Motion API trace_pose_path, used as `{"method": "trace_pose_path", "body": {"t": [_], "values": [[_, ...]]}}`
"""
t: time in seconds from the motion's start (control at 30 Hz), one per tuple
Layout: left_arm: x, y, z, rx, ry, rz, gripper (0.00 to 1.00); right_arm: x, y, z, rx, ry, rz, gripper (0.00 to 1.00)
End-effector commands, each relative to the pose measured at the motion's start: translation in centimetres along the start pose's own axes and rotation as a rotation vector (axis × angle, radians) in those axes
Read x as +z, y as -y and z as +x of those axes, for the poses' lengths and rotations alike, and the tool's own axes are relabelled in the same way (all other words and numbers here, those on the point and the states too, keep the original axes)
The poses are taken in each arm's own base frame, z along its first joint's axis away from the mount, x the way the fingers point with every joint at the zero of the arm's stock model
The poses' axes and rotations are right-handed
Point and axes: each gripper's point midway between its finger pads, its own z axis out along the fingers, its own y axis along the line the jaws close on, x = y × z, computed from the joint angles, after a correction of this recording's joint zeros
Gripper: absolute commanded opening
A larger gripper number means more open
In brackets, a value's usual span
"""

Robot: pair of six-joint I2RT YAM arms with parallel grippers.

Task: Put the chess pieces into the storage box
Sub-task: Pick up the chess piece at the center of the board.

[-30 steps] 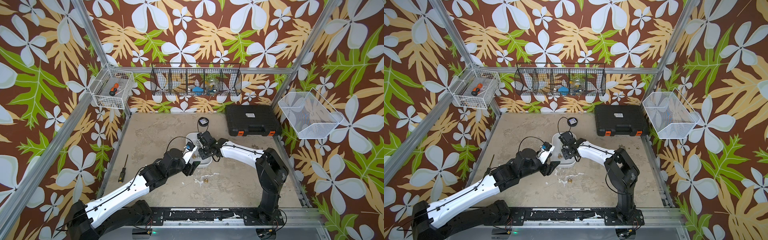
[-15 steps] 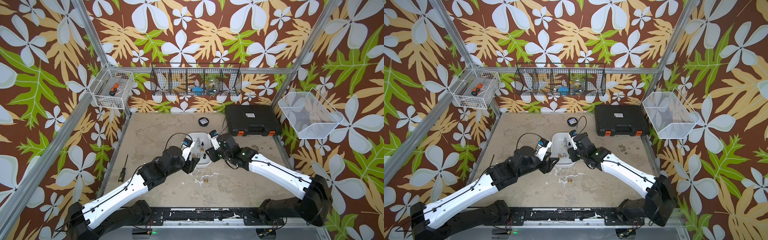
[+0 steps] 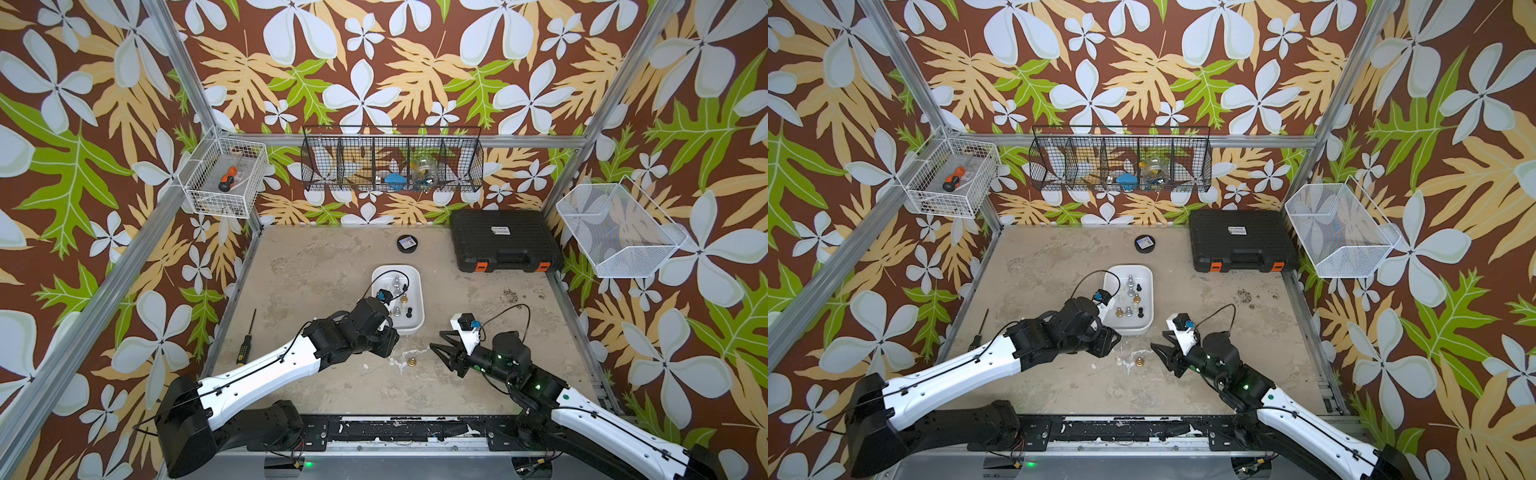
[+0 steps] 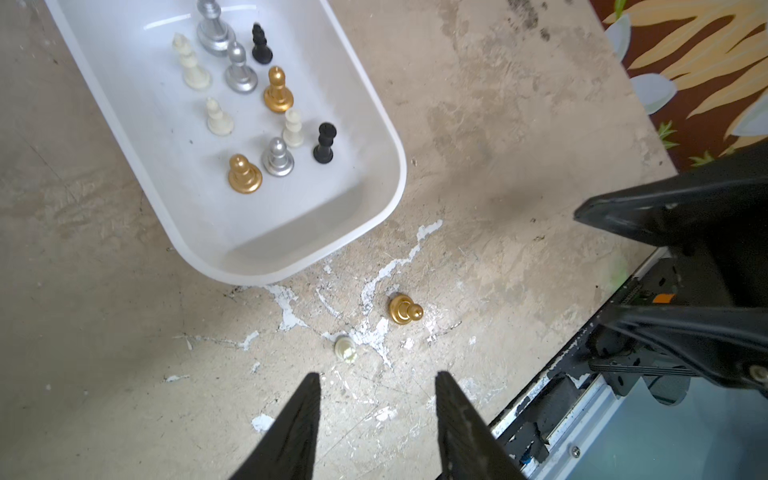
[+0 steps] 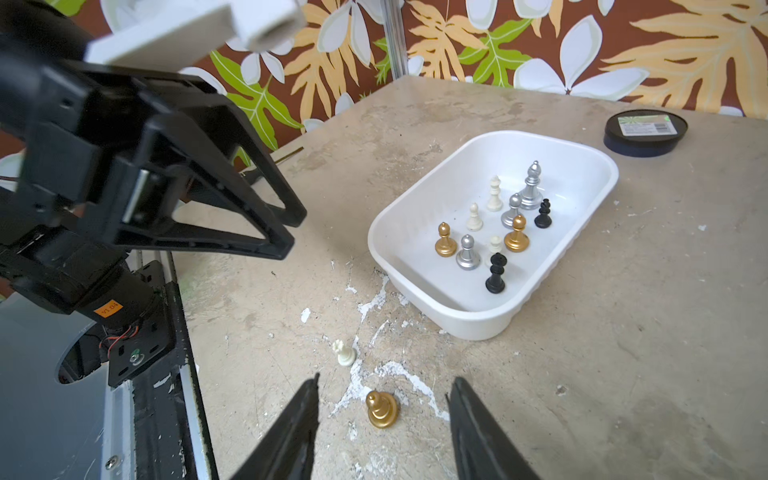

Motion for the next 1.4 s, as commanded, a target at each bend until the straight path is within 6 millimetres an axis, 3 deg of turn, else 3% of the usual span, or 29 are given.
{"method": "trace_pose_path", "body": {"t": [0.0, 0.17, 0.5, 0.7, 1.37], "values": [[1.1, 0.1, 1.6, -0.028, -0.082, -0.020, 0.44, -0.3, -0.4, -0.9, -0.004, 0.101, -0.031, 0.52], [3.4, 0.1, 3.3, -0.023, -0.157, -0.057, 0.44, -0.6, -0.3, 0.8, -0.006, 0.101, -0.031, 0.52], [6.2, -1.6, 5.2, -0.022, -0.223, -0.140, 0.41, -0.9, -0.8, 0.4, -0.034, 0.130, -0.044, 0.53], [7.4, -1.6, 5.2, -0.010, -0.229, -0.146, 0.40, -0.9, -0.8, 0.4, -0.036, 0.129, -0.042, 0.53], [8.6, -2.5, 6.5, 0.014, -0.262, -0.208, 0.35, -1.0, -0.5, 0.3, -0.037, 0.136, -0.019, 0.54]]}}
